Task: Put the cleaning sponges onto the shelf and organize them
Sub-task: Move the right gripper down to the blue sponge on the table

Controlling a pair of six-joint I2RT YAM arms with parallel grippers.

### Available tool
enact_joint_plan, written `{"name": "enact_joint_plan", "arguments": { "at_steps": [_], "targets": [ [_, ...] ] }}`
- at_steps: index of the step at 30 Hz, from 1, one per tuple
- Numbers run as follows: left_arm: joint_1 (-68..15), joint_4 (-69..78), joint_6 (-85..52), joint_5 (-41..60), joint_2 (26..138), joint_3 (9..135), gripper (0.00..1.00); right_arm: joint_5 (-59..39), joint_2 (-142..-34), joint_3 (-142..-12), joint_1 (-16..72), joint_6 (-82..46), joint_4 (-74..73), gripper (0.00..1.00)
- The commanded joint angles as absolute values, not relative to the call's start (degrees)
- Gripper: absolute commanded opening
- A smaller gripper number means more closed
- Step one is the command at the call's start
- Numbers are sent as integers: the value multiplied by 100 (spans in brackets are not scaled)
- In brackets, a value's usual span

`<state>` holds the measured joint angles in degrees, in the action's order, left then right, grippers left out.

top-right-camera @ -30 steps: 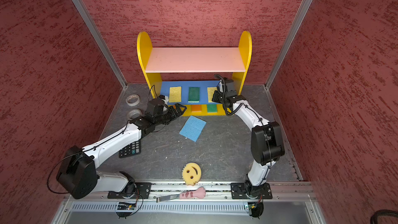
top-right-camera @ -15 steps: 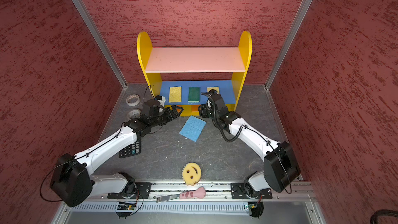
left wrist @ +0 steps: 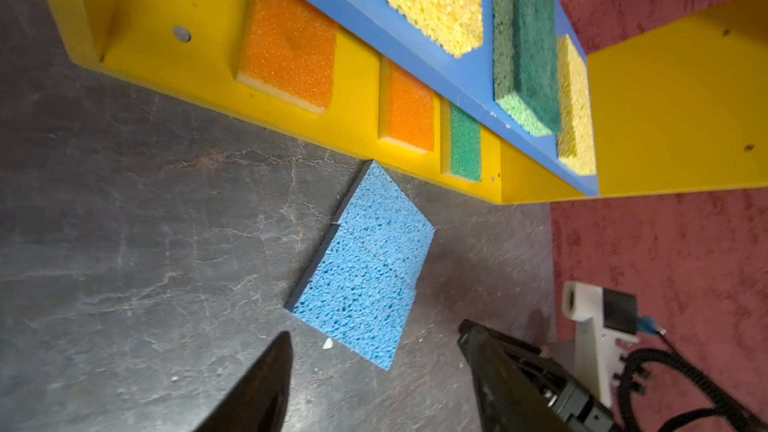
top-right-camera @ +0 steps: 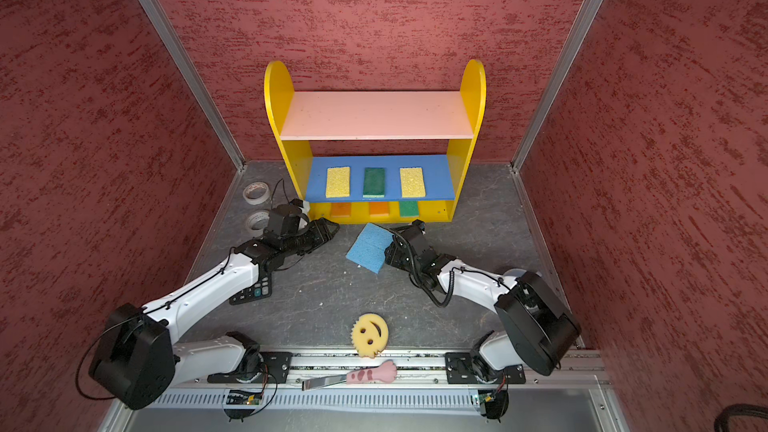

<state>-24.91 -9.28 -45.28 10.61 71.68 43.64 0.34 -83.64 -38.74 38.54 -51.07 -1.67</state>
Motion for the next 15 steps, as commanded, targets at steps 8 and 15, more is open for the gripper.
{"name": "enact_joint_plan", "arguments": {
  "at_steps": [8,15],
  "targets": [
    [-2252,-310,-4498,1626,7751,4245,52,-247,-9524,-4179,3880,-5931,-1388,63],
    [-2249,-118,-4663,1834,8050,4123,52,-236,-9650,-4341,3876,-5837,-1180,66]
  ]
}}
